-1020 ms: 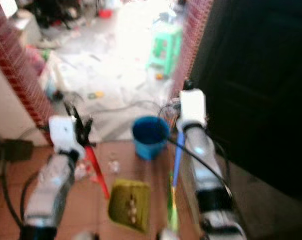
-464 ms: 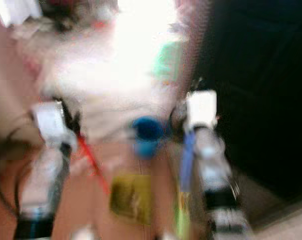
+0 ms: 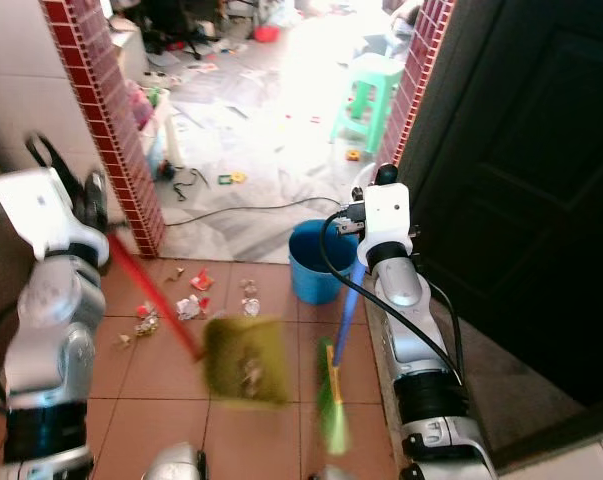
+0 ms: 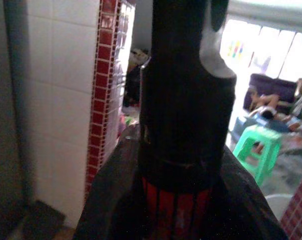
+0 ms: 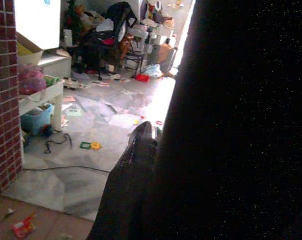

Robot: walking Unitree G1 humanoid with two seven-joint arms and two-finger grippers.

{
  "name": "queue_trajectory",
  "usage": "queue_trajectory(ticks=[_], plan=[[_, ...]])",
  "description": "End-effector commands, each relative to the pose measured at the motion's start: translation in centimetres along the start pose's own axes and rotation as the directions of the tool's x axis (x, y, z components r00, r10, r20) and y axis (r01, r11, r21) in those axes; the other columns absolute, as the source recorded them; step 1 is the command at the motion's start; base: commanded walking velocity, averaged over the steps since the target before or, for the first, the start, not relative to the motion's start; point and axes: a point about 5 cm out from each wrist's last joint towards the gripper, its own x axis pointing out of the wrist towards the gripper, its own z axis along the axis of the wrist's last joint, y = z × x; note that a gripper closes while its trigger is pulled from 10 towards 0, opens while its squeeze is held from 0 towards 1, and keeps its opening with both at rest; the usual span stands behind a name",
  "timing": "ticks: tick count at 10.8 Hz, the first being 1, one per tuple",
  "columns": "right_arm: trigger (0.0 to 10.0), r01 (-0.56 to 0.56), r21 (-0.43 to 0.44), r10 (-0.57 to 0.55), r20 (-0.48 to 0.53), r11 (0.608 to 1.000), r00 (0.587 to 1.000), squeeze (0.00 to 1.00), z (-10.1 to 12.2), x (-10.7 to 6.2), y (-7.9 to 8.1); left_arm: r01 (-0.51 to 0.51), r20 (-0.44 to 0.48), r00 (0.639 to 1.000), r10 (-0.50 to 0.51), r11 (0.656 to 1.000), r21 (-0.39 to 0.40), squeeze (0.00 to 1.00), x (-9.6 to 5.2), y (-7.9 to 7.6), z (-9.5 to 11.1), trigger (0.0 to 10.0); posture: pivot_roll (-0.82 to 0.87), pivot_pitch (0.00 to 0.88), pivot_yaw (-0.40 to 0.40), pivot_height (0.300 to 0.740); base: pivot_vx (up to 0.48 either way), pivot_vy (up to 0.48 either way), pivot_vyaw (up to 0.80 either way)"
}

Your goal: Sweep floor

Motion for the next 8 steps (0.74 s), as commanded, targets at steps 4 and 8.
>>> queue_trajectory(ticks=[4, 8], plan=[[10.0, 0.001, -0.031, 0.0, 0.043, 1.0, 0.999, 0.0, 0.8, 0.7, -0.3, -0.022, 0.174, 0.984, 0.034, 0.997, -0.071, 0.0, 2.0, 0.4, 4.8, 10.0, -0.05, 0.0, -0.052, 0.74, 0.0, 0.0, 0.0], [10.0, -0.027, -0.052, 0.029, 0.029, 0.998, 0.999, 0.0, 0.2, 0.5, -0.1, -0.026, 0.228, 0.972, 0.051, 0.994, -0.11, 0.0, 2.6, 0.0, 6.3, 10.0, -0.05, 0.0, -0.064, 0.74, 0.349, 0.0, -0.23]])
